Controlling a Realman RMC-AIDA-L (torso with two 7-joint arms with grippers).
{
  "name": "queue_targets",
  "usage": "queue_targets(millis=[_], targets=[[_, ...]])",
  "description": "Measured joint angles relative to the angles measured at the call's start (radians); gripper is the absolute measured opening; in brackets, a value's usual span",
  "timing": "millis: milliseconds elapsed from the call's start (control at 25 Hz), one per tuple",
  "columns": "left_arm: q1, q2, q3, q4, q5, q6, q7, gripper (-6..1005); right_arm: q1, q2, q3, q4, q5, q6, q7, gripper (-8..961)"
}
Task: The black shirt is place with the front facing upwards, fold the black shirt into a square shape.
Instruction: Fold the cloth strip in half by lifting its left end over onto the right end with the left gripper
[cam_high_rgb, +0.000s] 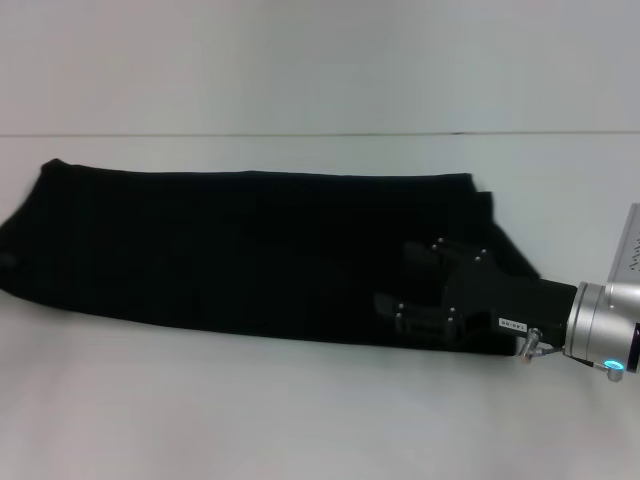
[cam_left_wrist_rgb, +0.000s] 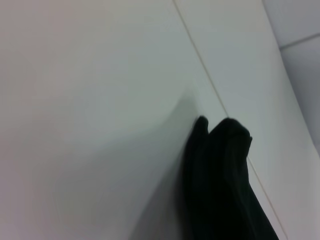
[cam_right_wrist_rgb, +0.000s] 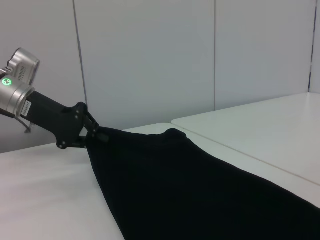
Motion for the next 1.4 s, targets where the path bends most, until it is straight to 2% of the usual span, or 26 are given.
queue_targets(millis=[160, 360, 600, 720, 840, 1000, 1160, 1240, 1400], targets=[[0.005, 0.019, -0.056, 0.013, 0.027, -0.008, 0.0, 61, 0.0, 0.0, 0.0, 0.0, 0.0, -0.004, 0.001, 854], [-0.003, 0.026, -0.083, 0.016, 0.032, 0.005, 0.0, 67, 0.0, 0.0, 0.0, 0.0, 0.0, -0.004, 0.001, 854], [-0.042, 0.019, -0.083, 0.011, -0.055, 0.074, 0.021, 74, -0.011, -0.001, 0.009, 0.0, 0.0, 0.001, 0.002, 855], [-0.091, 0.0, -0.077, 0.006, -0.137, 0.112, 0.056, 77, -0.022, -0.003, 0.013, 0.0, 0.0, 0.002, 0.006, 855], [-0.169, -0.039, -0.074, -0.008, -0.176, 0.135, 0.095, 81, -0.036, -0.005, 0.014, 0.0, 0.0, 0.0, 0.007, 855], [-0.312, -0.122, -0.072, -0.057, -0.199, 0.142, 0.181, 86, -0.07, -0.005, 0.025, -0.002, 0.001, -0.008, 0.008, 855], [-0.424, -0.221, -0.067, -0.112, -0.204, 0.127, 0.274, 90, -0.106, -0.005, 0.045, -0.004, 0.001, -0.026, 0.008, 855], [-0.451, -0.246, -0.042, -0.181, -0.204, 0.106, 0.325, 93, -0.122, -0.006, 0.051, -0.005, 0.002, -0.034, 0.008, 854], [-0.47, -0.249, 0.025, -0.396, -0.208, 0.024, 0.449, 97, -0.147, -0.007, 0.063, -0.007, 0.001, -0.042, 0.007, 854]])
